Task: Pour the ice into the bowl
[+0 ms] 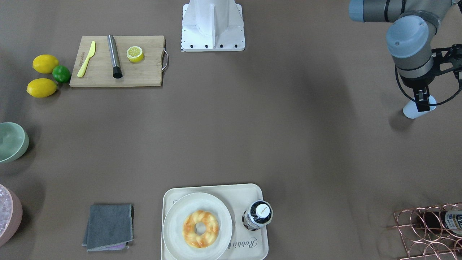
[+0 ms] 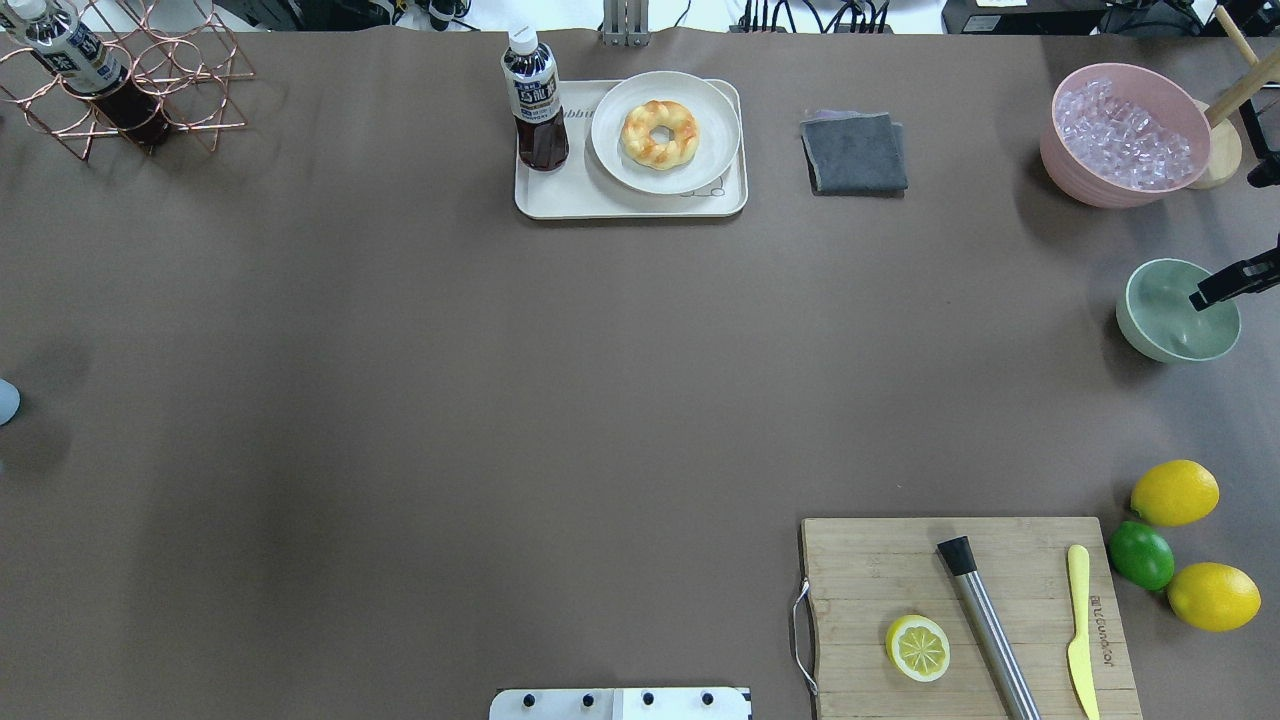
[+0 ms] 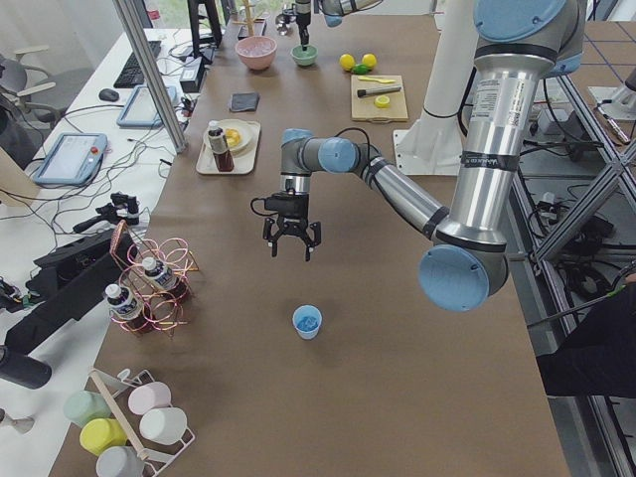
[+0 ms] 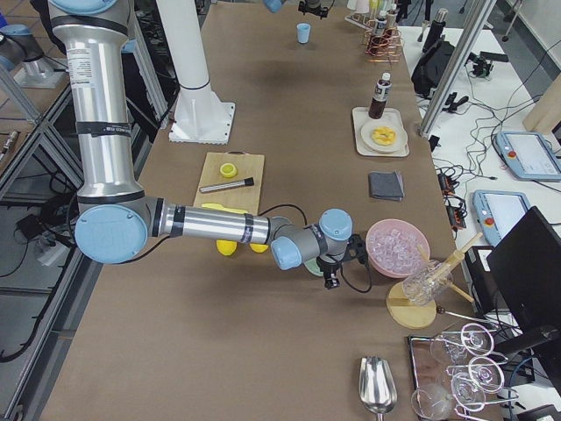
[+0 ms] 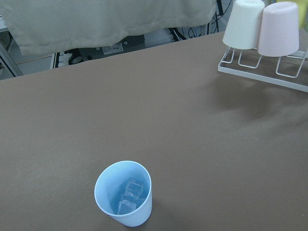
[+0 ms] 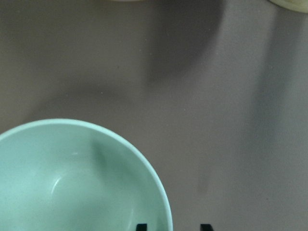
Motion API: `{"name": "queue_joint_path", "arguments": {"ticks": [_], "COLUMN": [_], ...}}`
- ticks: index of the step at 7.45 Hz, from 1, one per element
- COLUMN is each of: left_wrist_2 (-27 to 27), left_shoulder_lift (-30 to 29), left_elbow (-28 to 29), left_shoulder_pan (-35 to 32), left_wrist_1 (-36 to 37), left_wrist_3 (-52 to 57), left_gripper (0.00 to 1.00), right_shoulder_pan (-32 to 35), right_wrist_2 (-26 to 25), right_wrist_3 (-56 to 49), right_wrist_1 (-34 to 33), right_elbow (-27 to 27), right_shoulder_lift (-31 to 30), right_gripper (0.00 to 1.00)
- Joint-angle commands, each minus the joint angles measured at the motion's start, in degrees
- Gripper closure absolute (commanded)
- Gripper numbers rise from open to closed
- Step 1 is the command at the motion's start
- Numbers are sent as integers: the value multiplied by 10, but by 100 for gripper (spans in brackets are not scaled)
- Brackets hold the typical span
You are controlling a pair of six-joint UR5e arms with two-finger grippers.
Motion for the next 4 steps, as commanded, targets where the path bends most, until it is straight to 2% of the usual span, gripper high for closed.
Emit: {"name": "queue_joint_path", "arguments": {"ticks": [1, 2, 4], "left_wrist_2": [13, 48, 57], "left_shoulder_lift": [-29, -28, -30], "left_elbow": [62, 89, 121], "left_shoulder_pan": [38, 52, 72], "left_wrist_1": [49, 54, 76], "left_wrist_3": [-22, -51, -73], "left_gripper": [3, 3, 3], "right_shoulder_pan": [-1, -1, -1], "right_wrist_2": [3, 8, 10], "right_wrist_3": [6, 5, 6], "right_wrist_1": [0, 0, -3], "right_elbow": [18, 19, 30], "right_shoulder_lift": [-13, -13, -13], "right_gripper": [100, 100, 100]}}
